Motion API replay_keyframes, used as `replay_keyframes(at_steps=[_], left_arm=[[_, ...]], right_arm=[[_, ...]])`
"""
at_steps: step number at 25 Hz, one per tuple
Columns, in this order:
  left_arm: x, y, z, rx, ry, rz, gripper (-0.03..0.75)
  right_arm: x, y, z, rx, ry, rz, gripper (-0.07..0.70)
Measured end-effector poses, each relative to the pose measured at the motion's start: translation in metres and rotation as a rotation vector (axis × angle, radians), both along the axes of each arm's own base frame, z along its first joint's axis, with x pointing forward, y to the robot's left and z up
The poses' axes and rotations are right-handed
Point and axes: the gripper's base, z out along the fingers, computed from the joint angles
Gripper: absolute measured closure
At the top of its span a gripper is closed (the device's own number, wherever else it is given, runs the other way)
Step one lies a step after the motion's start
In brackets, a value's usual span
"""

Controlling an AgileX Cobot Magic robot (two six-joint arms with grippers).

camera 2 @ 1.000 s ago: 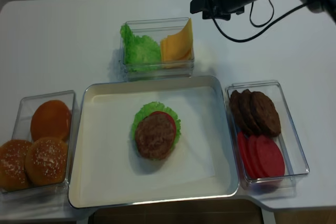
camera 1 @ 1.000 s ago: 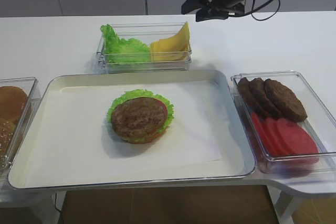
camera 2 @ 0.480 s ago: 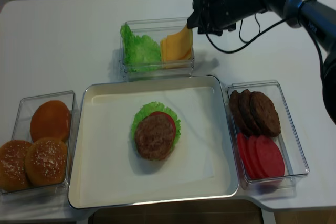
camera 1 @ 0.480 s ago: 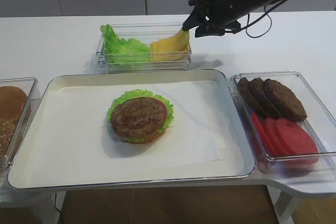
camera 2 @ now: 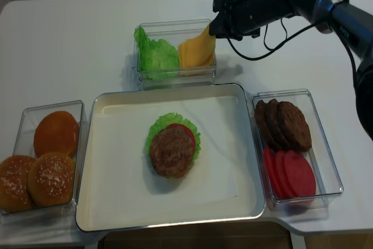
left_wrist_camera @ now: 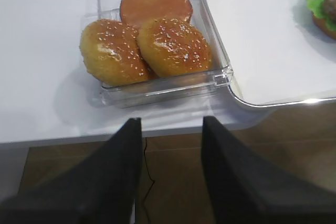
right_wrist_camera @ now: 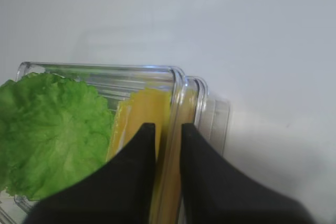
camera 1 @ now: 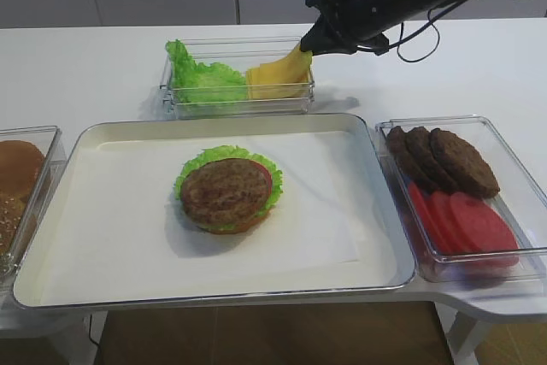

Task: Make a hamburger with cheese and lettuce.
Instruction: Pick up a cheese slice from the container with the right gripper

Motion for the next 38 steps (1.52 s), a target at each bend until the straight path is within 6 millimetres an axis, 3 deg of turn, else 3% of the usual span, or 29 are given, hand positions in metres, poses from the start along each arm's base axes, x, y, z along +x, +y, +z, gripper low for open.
replay_keyframes(at_steps=[7, 38], left_arm=[[0.0, 0.0, 0.0, 0.0, 0.0, 0.0, 0.427], [0.0, 0.0, 0.0, 0.0, 0.0, 0.0, 0.427]], right_arm=[[0.0007, 0.0009, 0.002, 0.019, -0.011, -0.001, 0.617], [0.0008, 0.0015, 0.0028, 0.0, -0.062, 0.037, 0.626]])
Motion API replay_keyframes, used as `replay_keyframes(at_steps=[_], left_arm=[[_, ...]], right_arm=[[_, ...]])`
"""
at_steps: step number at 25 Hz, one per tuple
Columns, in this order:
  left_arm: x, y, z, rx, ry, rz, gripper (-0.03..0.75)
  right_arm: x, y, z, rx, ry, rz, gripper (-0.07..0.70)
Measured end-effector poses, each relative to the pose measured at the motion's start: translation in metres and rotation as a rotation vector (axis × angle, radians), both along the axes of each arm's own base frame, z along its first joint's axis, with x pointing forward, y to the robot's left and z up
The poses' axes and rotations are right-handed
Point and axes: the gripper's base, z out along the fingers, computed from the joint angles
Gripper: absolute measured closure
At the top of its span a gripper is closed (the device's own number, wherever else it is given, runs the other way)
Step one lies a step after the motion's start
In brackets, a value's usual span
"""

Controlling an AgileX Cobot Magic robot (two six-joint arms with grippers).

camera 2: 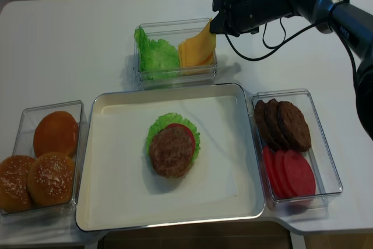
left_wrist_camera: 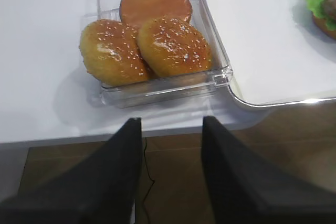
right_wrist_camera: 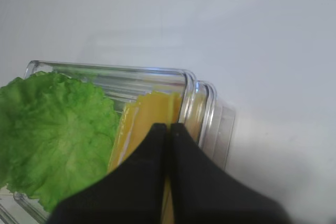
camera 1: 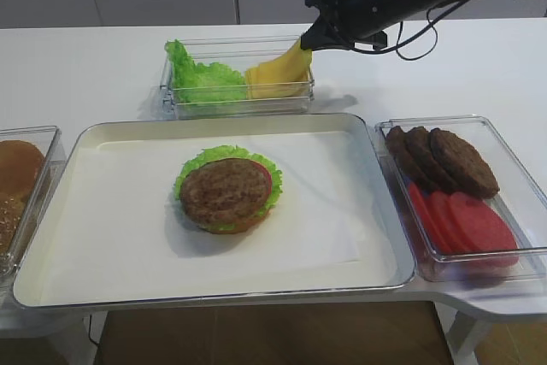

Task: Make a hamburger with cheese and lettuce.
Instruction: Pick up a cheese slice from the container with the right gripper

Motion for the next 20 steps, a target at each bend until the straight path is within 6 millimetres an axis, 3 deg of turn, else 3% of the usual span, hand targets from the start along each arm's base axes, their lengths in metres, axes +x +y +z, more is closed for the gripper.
replay_keyframes(at_steps=[20], left_arm=[[0.0, 0.0, 0.0, 0.0, 0.0, 0.0, 0.427]], right_arm=[[-0.002, 0.001, 0.014, 0.012, -0.055, 0.023, 0.628]])
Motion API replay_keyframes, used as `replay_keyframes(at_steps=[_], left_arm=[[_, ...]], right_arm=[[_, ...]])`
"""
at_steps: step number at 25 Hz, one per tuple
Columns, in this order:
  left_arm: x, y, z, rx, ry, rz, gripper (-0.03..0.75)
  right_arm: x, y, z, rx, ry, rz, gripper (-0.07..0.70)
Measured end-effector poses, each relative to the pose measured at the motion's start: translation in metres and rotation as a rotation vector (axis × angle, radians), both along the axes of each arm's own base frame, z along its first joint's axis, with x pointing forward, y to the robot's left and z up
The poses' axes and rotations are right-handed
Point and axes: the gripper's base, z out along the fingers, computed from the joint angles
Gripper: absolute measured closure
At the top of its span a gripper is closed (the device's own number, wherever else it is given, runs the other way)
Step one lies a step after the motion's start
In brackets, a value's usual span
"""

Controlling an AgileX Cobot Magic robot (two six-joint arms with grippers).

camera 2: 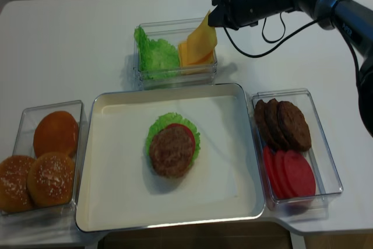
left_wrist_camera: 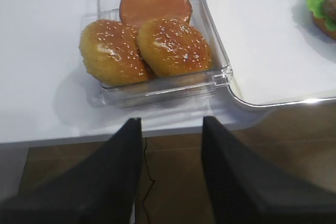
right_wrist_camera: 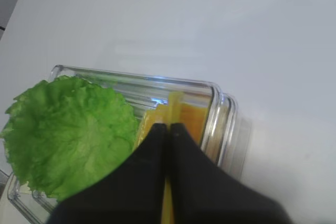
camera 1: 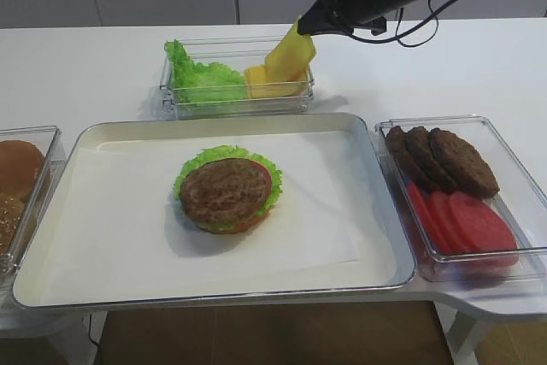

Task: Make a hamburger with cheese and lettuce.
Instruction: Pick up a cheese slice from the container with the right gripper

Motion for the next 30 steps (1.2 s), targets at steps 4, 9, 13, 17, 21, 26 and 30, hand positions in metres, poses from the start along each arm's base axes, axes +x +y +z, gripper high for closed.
replay_keyframes(at_steps=[4, 9, 13, 17, 21, 26, 30], left_arm=[[0.0, 0.0, 0.0, 0.0, 0.0, 0.0, 0.428], [0.0, 0.0, 0.0, 0.0, 0.0, 0.0, 0.427], [0.0, 0.0, 0.0, 0.0, 0.0, 0.0, 0.427], [0.0, 0.0, 0.0, 0.0, 0.0, 0.0, 0.428], [0.0, 0.0, 0.0, 0.0, 0.0, 0.0, 0.427], [0.0, 0.0, 0.0, 0.0, 0.0, 0.0, 0.427], [0.0, 0.0, 0.0, 0.0, 0.0, 0.0, 0.428]], right_arm=[[-0.003, -0.001, 0.013, 0.004, -0.029, 0.003, 0.628], [-0.009, 0.0, 0.028, 0.011, -0.046, 0.025, 0.628], [-0.016, 0.0, 0.041, 0.01, -0.062, 0.051, 0.628], [-0.025, -0.002, 0.063, -0.004, -0.105, 0.071, 0.628], [-0.036, -0.003, 0.079, -0.01, -0.123, 0.105, 0.628], [-0.053, -0.004, 0.104, -0.012, -0.138, 0.158, 0.628], [-0.071, -0.006, 0.124, -0.021, -0.131, 0.194, 0.628]])
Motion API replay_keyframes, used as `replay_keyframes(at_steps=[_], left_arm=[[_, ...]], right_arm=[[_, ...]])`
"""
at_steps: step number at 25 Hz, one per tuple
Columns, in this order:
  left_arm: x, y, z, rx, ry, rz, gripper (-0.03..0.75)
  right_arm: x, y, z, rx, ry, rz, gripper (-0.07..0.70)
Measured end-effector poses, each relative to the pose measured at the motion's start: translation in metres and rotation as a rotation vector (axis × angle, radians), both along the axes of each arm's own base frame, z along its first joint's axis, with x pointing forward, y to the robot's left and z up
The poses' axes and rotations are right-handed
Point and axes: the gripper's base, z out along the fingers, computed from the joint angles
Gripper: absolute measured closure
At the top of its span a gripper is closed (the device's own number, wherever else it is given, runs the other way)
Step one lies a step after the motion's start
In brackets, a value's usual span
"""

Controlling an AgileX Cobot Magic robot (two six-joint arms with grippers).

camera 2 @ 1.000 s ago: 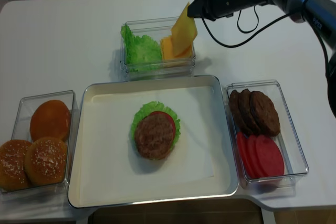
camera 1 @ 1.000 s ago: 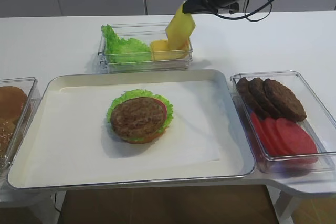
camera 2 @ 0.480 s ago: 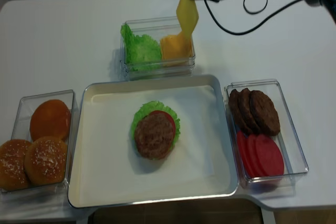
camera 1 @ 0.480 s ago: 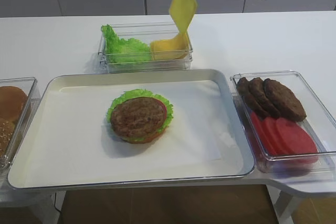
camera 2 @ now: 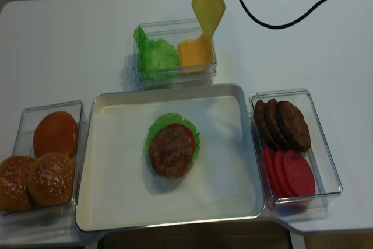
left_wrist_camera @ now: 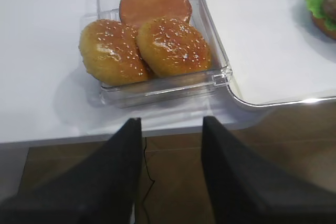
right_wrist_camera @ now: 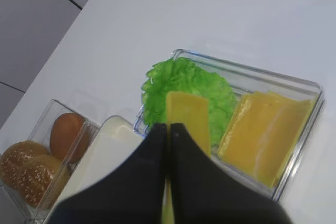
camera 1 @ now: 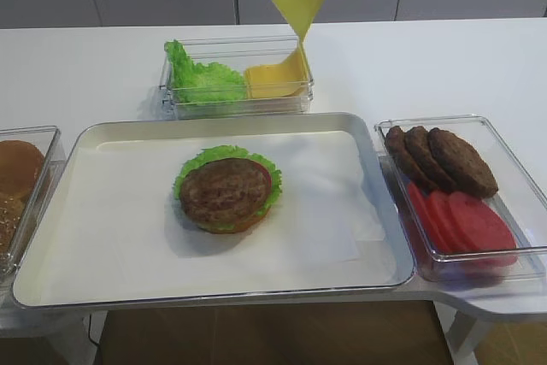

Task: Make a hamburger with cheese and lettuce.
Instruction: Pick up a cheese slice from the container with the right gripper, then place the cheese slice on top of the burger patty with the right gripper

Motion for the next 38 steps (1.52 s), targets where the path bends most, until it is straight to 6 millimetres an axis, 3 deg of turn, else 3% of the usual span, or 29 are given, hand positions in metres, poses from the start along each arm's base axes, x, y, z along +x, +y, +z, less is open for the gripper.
replay_keyframes(at_steps=[6, 17, 30, 38], left_arm=[[0.0, 0.0, 0.0, 0.0, 0.0, 0.0, 0.427], [0.0, 0.0, 0.0, 0.0, 0.0, 0.0, 0.428], [0.0, 0.0, 0.0, 0.0, 0.0, 0.0, 0.428], [0.0, 0.0, 0.0, 0.0, 0.0, 0.0, 0.428]], right_arm=[[-0.034, -0.002, 0.029, -0.012, -0.011, 0.037, 0.628], [-0.111, 0.039, 0.035, -0.044, 0.018, 0.171, 0.628], [-0.16, 0.098, -0.005, -0.094, 0.102, 0.297, 0.628], [-0.171, 0.107, -0.035, -0.13, 0.153, 0.294, 0.628]])
